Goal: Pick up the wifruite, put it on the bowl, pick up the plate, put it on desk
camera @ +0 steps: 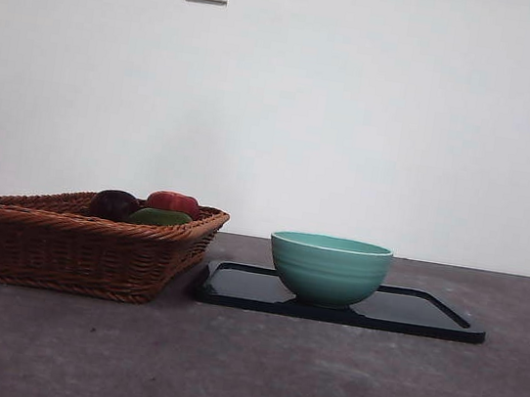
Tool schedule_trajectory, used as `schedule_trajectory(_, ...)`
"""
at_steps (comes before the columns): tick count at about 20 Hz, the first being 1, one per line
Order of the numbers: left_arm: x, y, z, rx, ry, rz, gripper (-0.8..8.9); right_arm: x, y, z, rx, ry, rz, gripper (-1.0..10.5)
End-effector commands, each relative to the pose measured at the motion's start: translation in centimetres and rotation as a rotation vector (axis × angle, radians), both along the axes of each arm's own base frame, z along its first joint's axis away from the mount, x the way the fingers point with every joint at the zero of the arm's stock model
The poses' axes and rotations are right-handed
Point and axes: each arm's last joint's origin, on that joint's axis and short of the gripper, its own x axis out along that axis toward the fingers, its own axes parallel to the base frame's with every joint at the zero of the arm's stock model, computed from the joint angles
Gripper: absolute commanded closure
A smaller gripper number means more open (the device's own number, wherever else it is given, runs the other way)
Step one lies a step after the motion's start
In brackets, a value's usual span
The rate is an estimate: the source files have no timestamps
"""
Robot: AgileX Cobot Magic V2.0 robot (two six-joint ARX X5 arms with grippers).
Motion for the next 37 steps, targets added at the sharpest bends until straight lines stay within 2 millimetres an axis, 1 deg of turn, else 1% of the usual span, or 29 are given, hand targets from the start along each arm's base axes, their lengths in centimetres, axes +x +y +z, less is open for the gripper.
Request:
schedule_trajectory(1, 1.4, -0.5, -2.7, -0.016, 0.014, 0.043, 6.67, 0.0, 0.0, 0.3, 0.002, -0.020, 0.013, 7.5)
schedule_trajectory(6, 4.7, -1.2, -9.5, 0.011, 0.066, 0.206, 6.68, 0.0, 0.0, 0.3, 0.003, -0.019, 0.011, 7.5)
schedule_trajectory(8, 5.8, -1.5, -12.3, 0.010, 0.075, 0.279, 6.68, 0.0, 0.1, 0.3, 0.003, -0.020, 0.011, 7.5)
schedule_trajectory(12, 7.8, -2.1, -17.4, -0.025, 0.136, 0.364, 6.68, 0.1, 0.1, 0.3, 0.006, -0.026, 0.011, 7.5)
schedule_trajectory(16, 10.5, -3.1, -21.1, 0.019, 0.190, 0.394, 6.68, 0.1, 0.1, 0.4, 0.011, -0.026, 0.007, 7.5)
schedule_trajectory(19, 11.9, -3.5, -23.6, 0.069, 0.217, 0.432, 6.68, 0.1, 0.1, 0.4, 0.013, -0.023, 0.004, 7.5)
schedule_trajectory(22, 12.7, -3.8, -25.2, 0.091, 0.237, 0.439, 6.68, 0.1, 0.1, 0.4, 0.013, -0.022, 0.004, 7.5)
schedule_trajectory(31, 12.7, -4.6, -26.5, 0.127, 0.269, 0.415, 6.67, 0.3, 0.2, 0.7, 0.040, -0.054, -0.007, 7.5)
schedule_trajectory(32, 12.6, -4.7, -26.7, 0.139, 0.279, 0.409, 6.56, 0.3, 0.2, 0.7, 0.040, -0.053, -0.007, 7.5)
schedule_trajectory(33, 12.6, -4.7, -26.8, 0.144, 0.287, 0.408, 6.44, 0.3, 0.2, 0.7, 0.040, -0.052, -0.007, 7.5)
schedule_trajectory(35, 12.5, -4.8, -26.8, 0.139, 0.290, 0.412, 5.16, 0.3, 0.2, 0.7, 0.040, -0.052, -0.008, 7.5)
schedule_trajectory(36, 12.5, -4.8, -26.8, 0.132, 0.293, 0.420, 4.69, 0.3, 0.2, 0.7, 0.040, -0.052, -0.008, 7.5)
schedule_trajectory(37, 12.5, -4.8, -26.8, 0.132, 0.293, 0.420, 4.66, 0.3, 0.2, 0.7, 0.040, -0.052, -0.008, 7.5)
